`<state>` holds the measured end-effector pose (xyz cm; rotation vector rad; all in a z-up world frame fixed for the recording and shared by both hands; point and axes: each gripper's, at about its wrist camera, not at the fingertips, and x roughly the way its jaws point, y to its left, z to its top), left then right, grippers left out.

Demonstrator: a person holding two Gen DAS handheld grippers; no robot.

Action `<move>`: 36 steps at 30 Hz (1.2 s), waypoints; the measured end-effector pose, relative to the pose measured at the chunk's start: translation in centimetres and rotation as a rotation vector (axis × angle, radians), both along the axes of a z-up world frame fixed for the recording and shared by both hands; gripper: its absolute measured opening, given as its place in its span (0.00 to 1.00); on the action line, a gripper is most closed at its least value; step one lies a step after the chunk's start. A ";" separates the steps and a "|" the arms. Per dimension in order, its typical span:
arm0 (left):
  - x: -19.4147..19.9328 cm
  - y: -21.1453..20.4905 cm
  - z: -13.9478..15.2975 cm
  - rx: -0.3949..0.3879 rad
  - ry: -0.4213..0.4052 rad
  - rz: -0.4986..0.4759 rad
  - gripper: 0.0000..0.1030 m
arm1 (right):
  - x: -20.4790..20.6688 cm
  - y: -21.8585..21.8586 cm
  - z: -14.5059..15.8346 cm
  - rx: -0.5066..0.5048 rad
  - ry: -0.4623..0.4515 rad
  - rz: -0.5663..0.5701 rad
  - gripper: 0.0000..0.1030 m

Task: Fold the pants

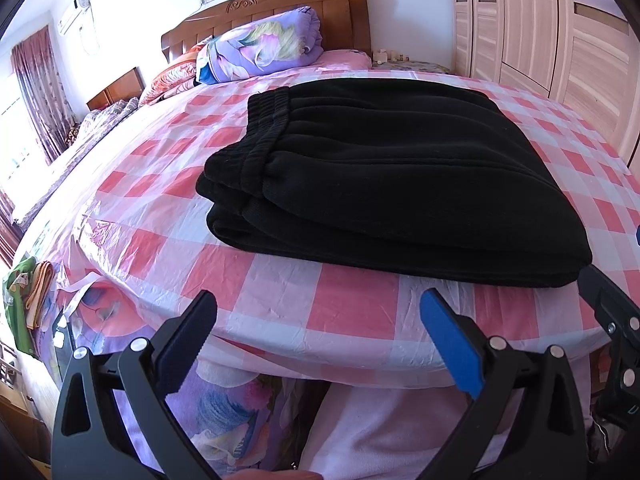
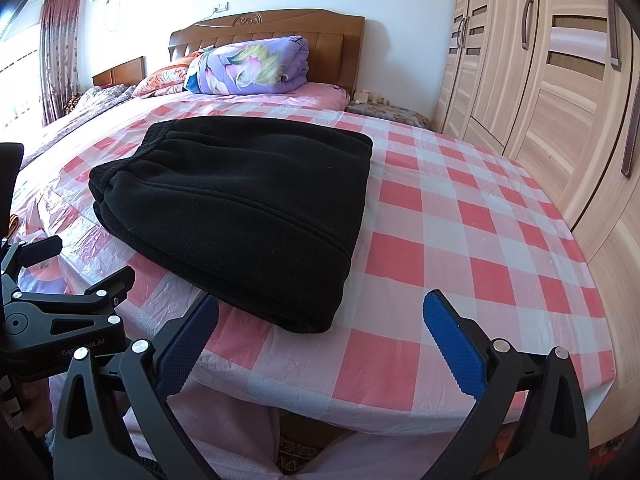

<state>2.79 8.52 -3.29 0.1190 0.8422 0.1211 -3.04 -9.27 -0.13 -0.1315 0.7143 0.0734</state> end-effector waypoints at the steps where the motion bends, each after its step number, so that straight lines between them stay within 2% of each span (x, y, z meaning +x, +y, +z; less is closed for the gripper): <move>1: 0.0 0.0 0.0 0.000 0.000 0.000 0.99 | 0.0 0.0 0.0 0.000 0.000 0.000 0.96; 36: -0.2 0.1 0.4 -0.010 -0.014 0.011 0.98 | -0.1 -0.1 -0.2 0.002 0.003 0.002 0.96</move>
